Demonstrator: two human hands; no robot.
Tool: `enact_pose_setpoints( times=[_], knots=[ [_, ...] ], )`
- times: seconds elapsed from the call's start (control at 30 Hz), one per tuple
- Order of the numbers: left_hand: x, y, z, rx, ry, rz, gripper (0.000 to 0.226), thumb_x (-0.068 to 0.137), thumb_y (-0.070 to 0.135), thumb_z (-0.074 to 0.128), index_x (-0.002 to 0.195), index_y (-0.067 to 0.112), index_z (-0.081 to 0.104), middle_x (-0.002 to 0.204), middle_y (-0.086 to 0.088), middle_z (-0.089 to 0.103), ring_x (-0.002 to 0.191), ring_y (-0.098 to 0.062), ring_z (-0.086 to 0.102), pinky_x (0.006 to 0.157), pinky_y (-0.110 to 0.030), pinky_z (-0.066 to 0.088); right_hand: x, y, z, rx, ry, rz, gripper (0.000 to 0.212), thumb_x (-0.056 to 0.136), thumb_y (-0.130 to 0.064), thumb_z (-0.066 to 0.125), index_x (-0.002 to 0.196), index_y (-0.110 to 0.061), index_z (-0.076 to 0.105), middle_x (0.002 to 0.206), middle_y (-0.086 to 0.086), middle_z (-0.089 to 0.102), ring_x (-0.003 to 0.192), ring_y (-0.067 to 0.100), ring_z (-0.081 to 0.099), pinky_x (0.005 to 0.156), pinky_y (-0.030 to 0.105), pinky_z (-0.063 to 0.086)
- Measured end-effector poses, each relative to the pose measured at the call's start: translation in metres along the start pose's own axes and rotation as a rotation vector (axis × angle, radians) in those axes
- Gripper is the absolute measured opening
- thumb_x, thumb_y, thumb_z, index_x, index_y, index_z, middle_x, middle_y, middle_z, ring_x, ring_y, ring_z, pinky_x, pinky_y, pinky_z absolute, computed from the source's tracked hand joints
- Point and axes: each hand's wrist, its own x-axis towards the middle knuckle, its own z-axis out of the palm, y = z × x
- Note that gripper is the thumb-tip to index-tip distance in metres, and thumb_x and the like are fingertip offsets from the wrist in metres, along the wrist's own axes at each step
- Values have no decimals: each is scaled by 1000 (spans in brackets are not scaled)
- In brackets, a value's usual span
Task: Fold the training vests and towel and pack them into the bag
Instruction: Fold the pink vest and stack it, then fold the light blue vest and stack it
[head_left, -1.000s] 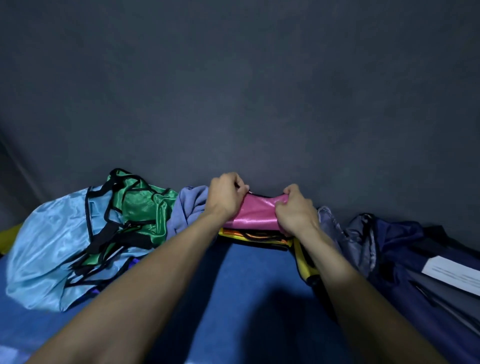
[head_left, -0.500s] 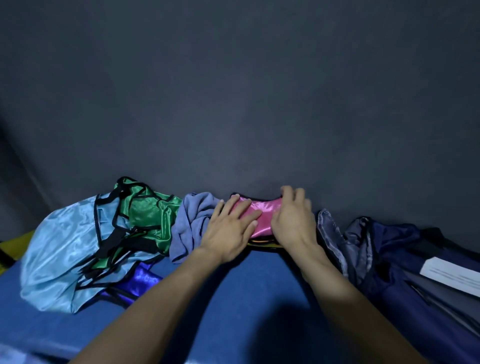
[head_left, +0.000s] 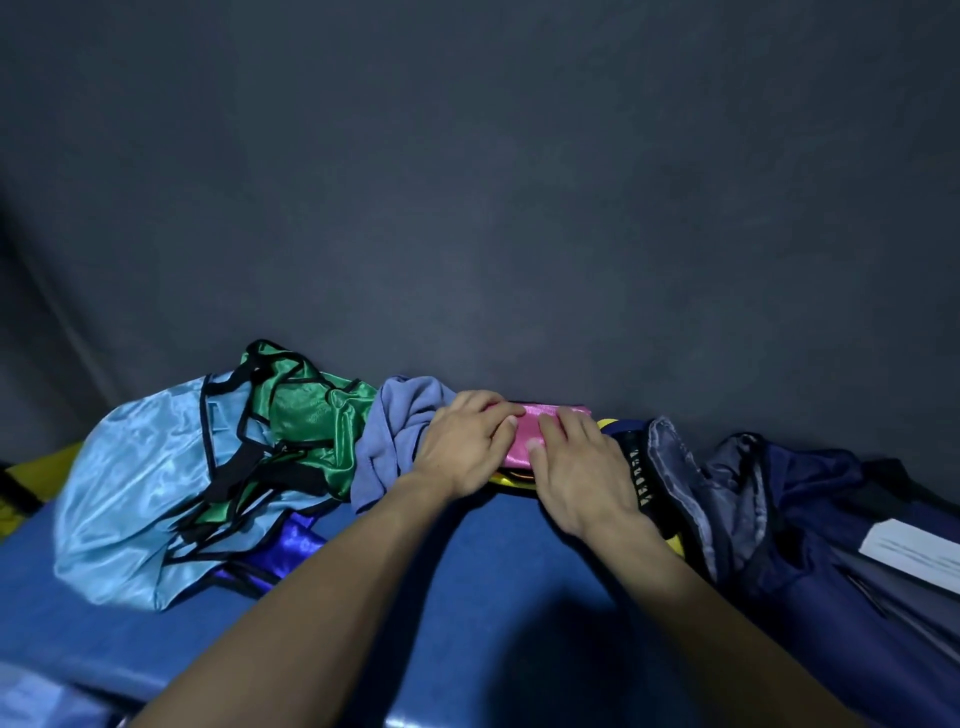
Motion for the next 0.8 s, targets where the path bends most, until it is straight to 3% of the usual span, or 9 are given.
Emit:
enact_pose_setpoints(
  times=[0.13, 0.23, 0.33, 0.43, 0.53, 0.7, 0.8],
  knots=[
    [4, 1, -2, 42, -72, -28, 42, 108, 46, 29, 131, 35, 61, 130, 9, 55, 127, -15, 42, 99, -42, 40, 2, -6, -4, -75, -82, 7, 89, 88, -48, -15, 157, -17, 31, 160, 5, 37, 147, 26, 32, 120, 49, 24],
    [3, 3, -16, 65, -169, 18, 52, 106, 53, 23, 143, 34, 54, 147, 6, 49, 142, -20, 36, 116, -47, 29, 3, -9, -14, -98, -151, 15, 65, 106, -46, 6, 159, -15, 27, 161, 6, 33, 149, 26, 28, 124, 55, 8],
    [-13, 3, -37, 31, -113, 76, 46, 111, 40, 31, 152, 27, 46, 162, 3, 37, 154, -19, 23, 125, -44, 16, 5, -10, -26, -100, -175, 42, 61, 108, -45, 15, 157, -14, 32, 158, 7, 38, 148, 26, 31, 123, 62, -1],
    [-41, -6, -65, -31, 6, 121, 38, 106, 32, 39, 134, 24, 62, 143, -1, 58, 136, -23, 48, 114, -43, 36, 7, -14, -40, -56, -157, 71, 59, 108, -46, 19, 153, -15, 41, 155, 7, 45, 149, 27, 31, 122, 63, -4],
    [-68, -27, -96, -12, 111, 2, 29, 95, 31, 50, 116, 27, 69, 119, 0, 70, 111, -25, 62, 93, -42, 51, 7, -25, -56, -29, -78, 85, 55, 107, -44, 24, 146, -16, 49, 149, 5, 51, 148, 29, 32, 123, 63, 2],
    [-123, -80, -137, 93, 311, -218, 19, 90, 14, 71, 107, 19, 75, 109, 0, 73, 104, -29, 66, 92, -40, 52, 7, -79, -66, 91, 121, -98, 43, 105, -40, 40, 138, -16, 56, 138, 5, 59, 134, 28, 47, 119, 52, 21],
    [-151, -111, -162, 210, 402, -371, 20, 87, 13, 73, 103, 23, 77, 105, -1, 75, 101, -34, 67, 89, -47, 53, 6, -124, -62, 232, 129, -279, 33, 101, -33, 52, 123, -12, 63, 125, 10, 65, 116, 33, 57, 101, 42, 41]
  ],
)
